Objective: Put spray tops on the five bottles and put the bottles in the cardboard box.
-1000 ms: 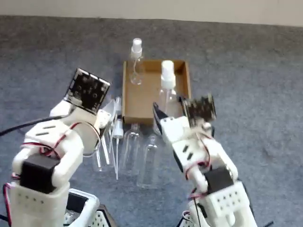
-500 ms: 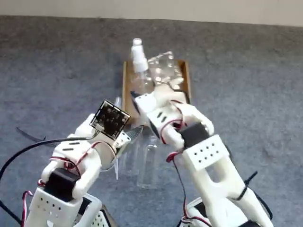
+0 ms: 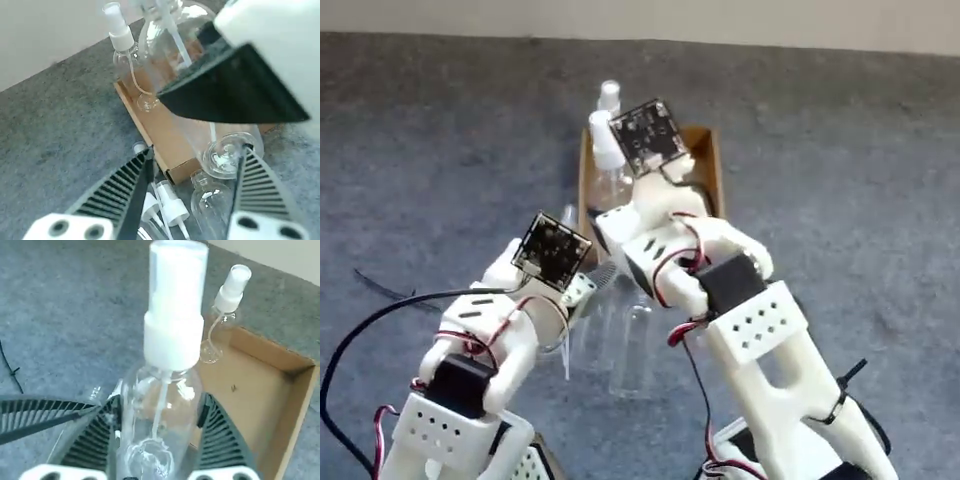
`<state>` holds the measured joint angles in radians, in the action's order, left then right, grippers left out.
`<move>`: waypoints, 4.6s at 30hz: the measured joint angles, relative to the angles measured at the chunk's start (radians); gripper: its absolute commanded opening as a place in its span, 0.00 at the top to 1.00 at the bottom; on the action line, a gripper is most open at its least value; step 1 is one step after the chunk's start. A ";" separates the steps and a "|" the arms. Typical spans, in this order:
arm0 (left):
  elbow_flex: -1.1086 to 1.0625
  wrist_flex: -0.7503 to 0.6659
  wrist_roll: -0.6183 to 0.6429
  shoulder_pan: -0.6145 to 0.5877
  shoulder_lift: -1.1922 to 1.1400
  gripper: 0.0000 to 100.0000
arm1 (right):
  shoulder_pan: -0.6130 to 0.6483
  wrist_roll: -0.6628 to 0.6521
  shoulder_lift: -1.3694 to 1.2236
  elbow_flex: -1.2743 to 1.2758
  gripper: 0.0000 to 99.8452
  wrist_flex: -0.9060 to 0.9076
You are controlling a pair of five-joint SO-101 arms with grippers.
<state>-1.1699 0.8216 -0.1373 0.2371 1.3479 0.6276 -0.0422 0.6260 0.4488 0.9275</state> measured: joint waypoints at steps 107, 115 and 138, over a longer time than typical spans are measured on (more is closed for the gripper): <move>-0.141 -0.086 -0.002 -0.133 0.009 0.76 | -0.316 -0.106 -0.801 -0.302 0.69 -0.459; -0.141 -0.086 -0.002 -0.133 0.009 0.76 | -0.316 0.181 -0.819 -0.647 0.69 0.061; -0.141 -0.086 -0.002 -0.133 0.009 0.76 | -0.261 0.238 -1.427 -1.335 0.69 0.416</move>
<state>-1.3111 0.7357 -0.1389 0.1036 1.3571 0.3667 0.1956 -0.8009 -0.8861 1.3433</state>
